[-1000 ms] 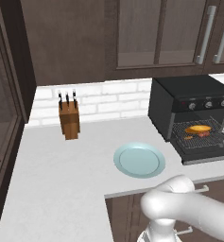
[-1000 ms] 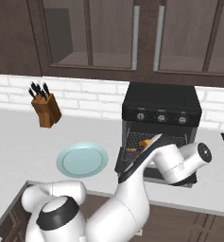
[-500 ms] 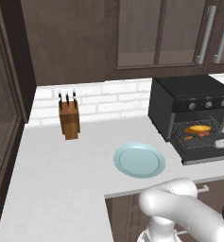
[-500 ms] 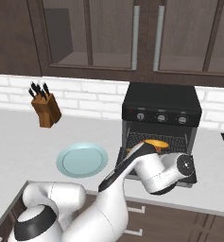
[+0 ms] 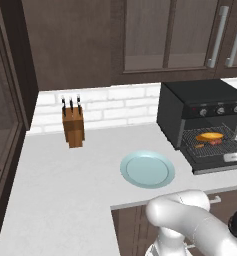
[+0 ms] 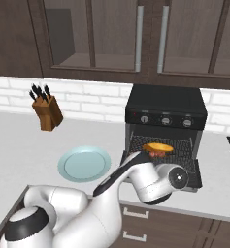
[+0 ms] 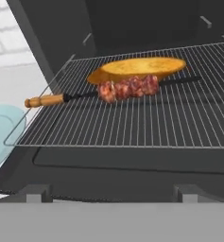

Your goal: Pick up the kebab skewer and baguette bread, and place them inside the toaster oven. Close the toaster oven door and start by setting the timer.

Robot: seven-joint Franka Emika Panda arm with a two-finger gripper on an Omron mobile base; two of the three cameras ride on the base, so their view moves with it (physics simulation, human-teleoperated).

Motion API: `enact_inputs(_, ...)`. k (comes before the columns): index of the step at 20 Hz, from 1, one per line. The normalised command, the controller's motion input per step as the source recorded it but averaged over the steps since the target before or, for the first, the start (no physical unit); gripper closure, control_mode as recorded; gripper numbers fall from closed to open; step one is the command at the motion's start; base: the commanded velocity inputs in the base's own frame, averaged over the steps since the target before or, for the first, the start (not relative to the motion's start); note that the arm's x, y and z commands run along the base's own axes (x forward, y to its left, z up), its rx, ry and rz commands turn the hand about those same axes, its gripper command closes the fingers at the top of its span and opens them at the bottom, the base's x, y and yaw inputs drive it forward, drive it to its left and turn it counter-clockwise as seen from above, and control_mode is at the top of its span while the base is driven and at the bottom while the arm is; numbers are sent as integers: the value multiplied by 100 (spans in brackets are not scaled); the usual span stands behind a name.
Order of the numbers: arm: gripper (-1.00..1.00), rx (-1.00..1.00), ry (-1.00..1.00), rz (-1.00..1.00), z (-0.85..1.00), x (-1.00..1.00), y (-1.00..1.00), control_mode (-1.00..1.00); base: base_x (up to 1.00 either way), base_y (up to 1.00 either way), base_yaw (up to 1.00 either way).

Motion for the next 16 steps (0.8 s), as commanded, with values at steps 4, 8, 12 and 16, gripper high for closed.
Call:
enact_inputs(4, -100, -10, -4, -5, -5, 3, -3, -100, 0, 0, 0)
enact_inputs(8, -100, -6, -3, -5, 0, 4, -6, -100, 0, 0, 0)
enact_inputs(12, -100, -2, -3, -5, 0, 2, 0, -100, 0, 0, 0)
enact_inputs(16, -100, 0, -5, 0, 0, 17, 0, -100, 0, 0, 0)
